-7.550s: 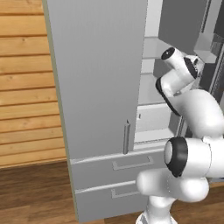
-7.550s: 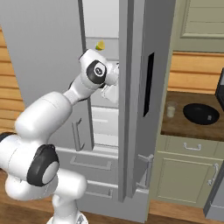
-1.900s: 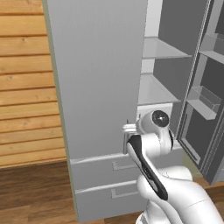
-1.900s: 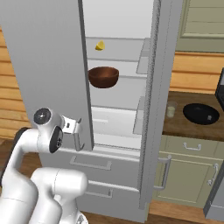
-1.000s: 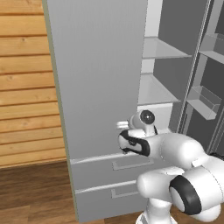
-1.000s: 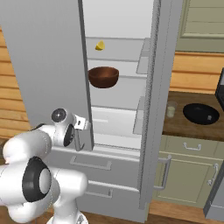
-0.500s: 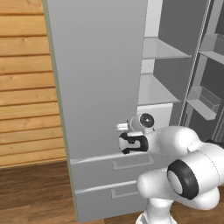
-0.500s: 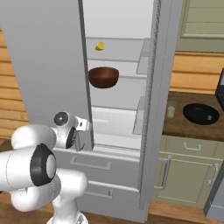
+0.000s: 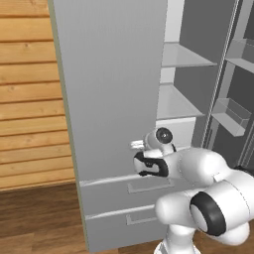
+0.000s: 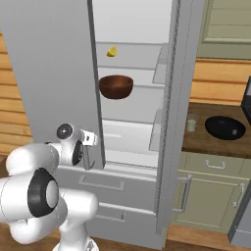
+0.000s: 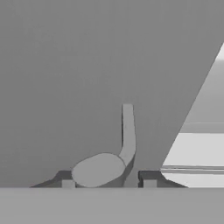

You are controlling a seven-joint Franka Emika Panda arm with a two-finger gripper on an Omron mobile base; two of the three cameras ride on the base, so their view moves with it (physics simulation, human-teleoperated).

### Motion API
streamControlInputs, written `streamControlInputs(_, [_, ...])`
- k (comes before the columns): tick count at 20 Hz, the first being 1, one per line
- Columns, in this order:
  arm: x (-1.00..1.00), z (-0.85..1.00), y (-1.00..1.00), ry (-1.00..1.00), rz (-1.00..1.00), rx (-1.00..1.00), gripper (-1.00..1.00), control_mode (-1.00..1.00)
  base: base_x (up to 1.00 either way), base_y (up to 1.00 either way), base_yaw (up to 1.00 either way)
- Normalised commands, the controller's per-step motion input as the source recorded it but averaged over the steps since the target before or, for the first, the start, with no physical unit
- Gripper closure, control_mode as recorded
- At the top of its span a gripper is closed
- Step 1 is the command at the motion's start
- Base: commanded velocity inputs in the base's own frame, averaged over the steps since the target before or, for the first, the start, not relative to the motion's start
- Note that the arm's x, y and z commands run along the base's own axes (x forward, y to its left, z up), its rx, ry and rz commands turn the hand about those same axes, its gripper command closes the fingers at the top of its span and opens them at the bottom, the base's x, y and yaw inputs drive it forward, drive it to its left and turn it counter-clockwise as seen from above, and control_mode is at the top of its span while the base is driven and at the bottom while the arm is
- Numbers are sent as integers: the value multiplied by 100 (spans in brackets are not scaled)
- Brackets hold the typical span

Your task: Grab a lemon wedge from the fridge and one ice cube from the ice bowl, and put them in the glass of lemonade.

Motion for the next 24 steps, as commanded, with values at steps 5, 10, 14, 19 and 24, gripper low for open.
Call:
streamControlInputs(5, [-96, -10, 35, 11, -15, 0, 100, -100, 0, 0, 0])
streamControlInputs(10, [-100, -10, 36, 17, -10, 0, 100, -100, 0, 0, 0])
streamControlInputs(14, [-100, -20, 56, 14, -5, 0, 100, -100, 0, 0, 0])
streamControlInputs(19, [-100, -1, 58, -1, -1, 1, 100, -100, 0, 0, 0])
streamControlInputs(24, [-63, 47, 28, -15, -1, -2, 100, -100, 0, 0, 0])
